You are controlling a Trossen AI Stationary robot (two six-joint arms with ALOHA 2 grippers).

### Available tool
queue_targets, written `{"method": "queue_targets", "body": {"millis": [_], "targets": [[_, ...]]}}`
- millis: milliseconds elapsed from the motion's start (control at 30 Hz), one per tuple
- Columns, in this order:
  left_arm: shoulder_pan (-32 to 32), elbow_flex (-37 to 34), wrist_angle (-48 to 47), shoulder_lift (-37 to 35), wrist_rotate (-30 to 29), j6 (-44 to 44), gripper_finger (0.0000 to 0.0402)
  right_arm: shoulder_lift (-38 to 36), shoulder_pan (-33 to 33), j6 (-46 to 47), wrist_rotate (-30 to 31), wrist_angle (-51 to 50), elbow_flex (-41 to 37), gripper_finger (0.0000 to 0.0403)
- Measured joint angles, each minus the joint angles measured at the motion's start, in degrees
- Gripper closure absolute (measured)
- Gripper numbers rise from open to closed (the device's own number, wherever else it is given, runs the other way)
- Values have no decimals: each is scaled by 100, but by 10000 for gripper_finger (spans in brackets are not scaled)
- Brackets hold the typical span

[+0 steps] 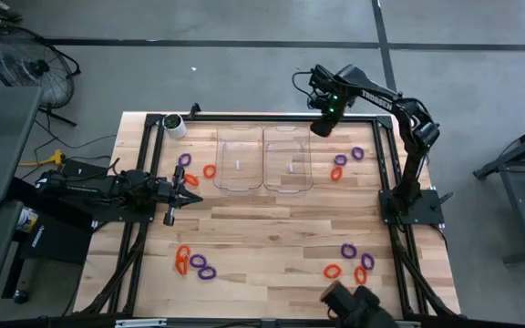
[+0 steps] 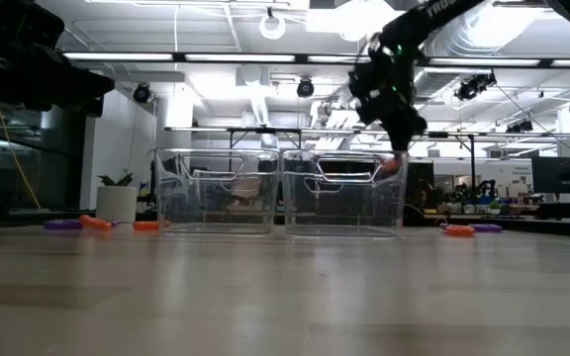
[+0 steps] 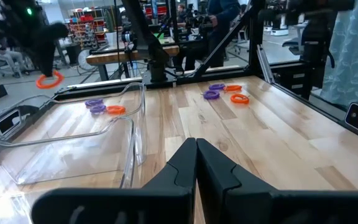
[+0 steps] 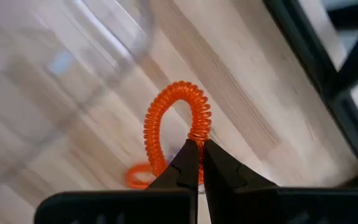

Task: Sort spring keychains
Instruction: Put the orange spring keychain into the right transparent bin

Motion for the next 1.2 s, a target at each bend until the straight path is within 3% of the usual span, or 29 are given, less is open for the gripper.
{"method": "queue_targets", "body": {"millis": [333,767,1200], "targets": [[2,0,-2,-2,1,2,401,-7,893,402,-413,197,648,403],[2,0,0,-2,0,2,401,-7,1567,742,-614,1084,-202,402],[2,0,-1,-1,0,2,401,-9,1666,682,-550,1159,-332,319]]}}
